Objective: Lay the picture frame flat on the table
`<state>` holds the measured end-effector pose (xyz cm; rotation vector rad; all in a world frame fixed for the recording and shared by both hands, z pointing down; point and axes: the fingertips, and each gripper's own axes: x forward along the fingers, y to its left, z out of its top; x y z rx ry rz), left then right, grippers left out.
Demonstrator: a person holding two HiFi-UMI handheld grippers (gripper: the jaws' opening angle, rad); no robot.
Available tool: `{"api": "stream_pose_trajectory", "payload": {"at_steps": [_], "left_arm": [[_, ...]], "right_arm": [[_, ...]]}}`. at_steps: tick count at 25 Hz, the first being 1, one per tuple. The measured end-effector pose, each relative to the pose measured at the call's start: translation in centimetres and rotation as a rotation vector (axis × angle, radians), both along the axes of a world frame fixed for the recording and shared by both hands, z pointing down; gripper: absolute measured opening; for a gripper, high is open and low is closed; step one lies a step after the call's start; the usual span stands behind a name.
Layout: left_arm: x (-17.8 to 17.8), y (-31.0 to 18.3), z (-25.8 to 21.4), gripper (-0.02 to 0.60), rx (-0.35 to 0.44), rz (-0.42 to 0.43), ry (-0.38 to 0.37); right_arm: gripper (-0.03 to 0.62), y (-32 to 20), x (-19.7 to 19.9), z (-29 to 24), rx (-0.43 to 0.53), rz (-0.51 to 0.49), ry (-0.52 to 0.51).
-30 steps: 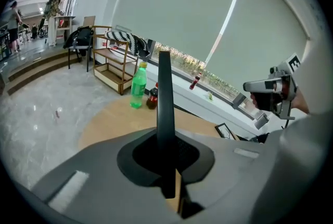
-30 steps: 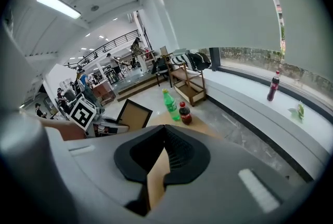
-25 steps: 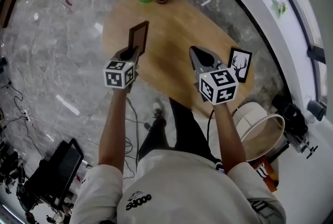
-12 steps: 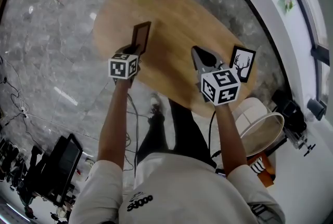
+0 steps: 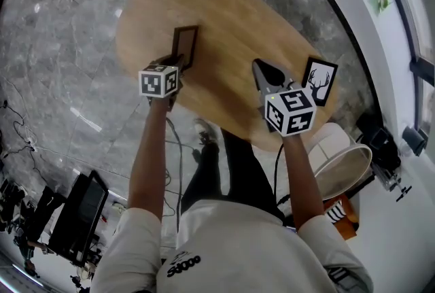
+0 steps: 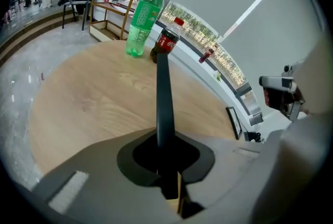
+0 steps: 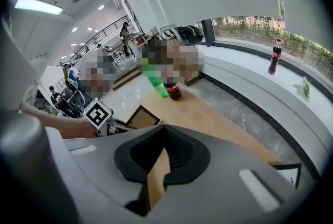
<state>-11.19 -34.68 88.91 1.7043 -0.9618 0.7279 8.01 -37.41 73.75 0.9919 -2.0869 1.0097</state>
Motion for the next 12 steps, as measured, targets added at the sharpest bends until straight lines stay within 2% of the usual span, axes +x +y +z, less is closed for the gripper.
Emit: {"api": "stream_pose_trajectory", "payload": {"at_steps": [5,8,12], "left_arm": [[0.6,-0.3,0.6,0.023,-0.004,-0.008,0.051],[0.7,-0.4,1.0,0.051,0.031,0.019,0.029],[0.4,-0.3,1.8,0.092,0.034,0.020,0.007]], "right_arm": [[0.003,0.2,-0.7,0.9,-0.013,-0.016,0.000],[0.003,0.7,-1.1,1.3,-0.022,-0.027,-0.004],[0.003,0.8,-1.4,1.6,-0.030,-0.039,-0.005]]}}
